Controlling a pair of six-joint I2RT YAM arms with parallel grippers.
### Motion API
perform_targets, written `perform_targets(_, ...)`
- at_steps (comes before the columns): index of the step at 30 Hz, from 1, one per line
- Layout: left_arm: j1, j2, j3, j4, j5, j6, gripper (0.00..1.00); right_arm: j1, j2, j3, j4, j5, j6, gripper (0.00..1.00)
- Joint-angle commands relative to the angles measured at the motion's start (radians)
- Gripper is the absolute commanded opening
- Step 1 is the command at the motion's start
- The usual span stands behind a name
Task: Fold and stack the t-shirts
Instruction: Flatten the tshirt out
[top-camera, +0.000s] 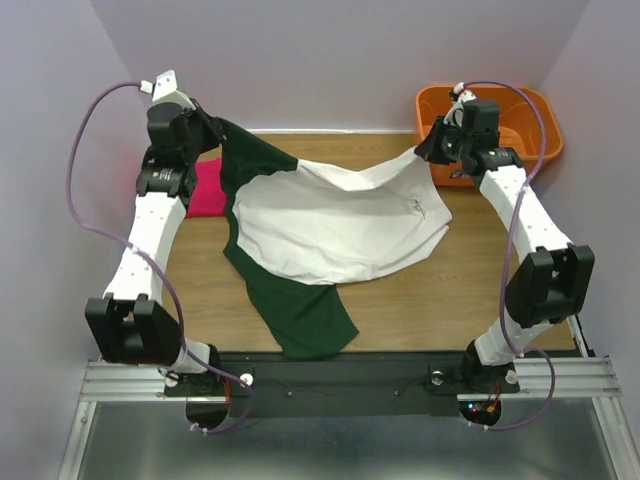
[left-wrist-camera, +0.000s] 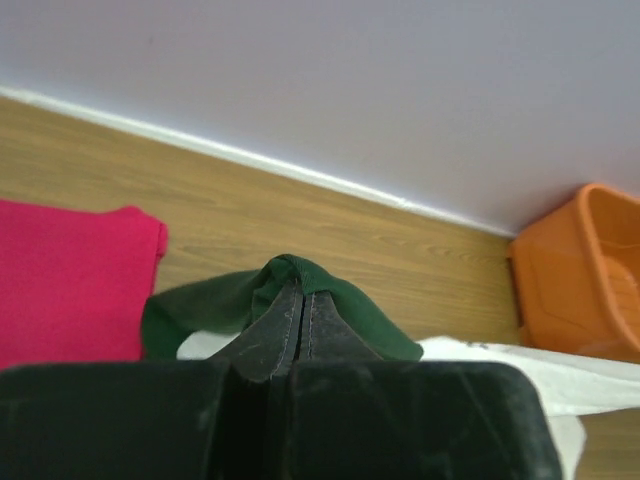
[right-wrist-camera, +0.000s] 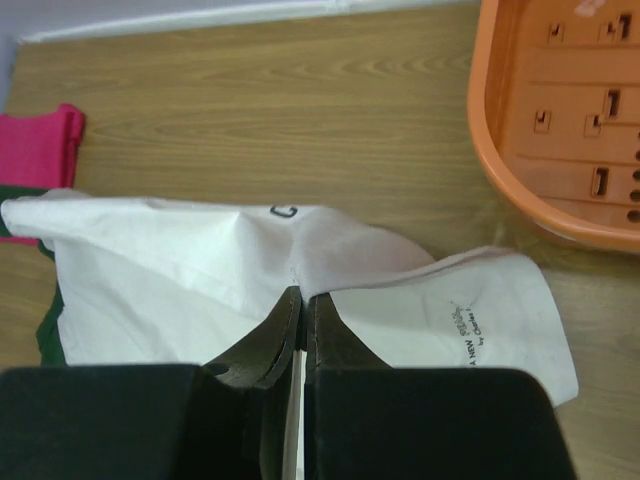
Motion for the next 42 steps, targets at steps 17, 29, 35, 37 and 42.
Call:
perform_targets(17,0.039,0.114,0.714,0.084,0.059,-0.088,0.00,-0.005,0.161,0.698,0.156,-0.064,0.054,0.01)
perform_targets(29,0.140,0.256,1.010,0.307,0.261,-0.406,0.00,-0.006,0.146,0.785,0.496,-0.020,0.057,0.01)
perform_targets(35,0.157,0.134,0.932,0.293,0.294,-0.361,0.00,-0.005,-0.009,0.607,0.518,-0.014,0.028,0.01)
perform_targets(37,0.160,0.102,0.901,0.275,0.315,-0.344,0.00,-0.005,-0.046,0.548,0.516,-0.031,0.013,0.01)
perform_targets(42,0.160,-0.071,0.509,0.236,0.363,-0.309,0.00,-0.006,-0.254,0.163,0.513,-0.057,-0.042,0.01)
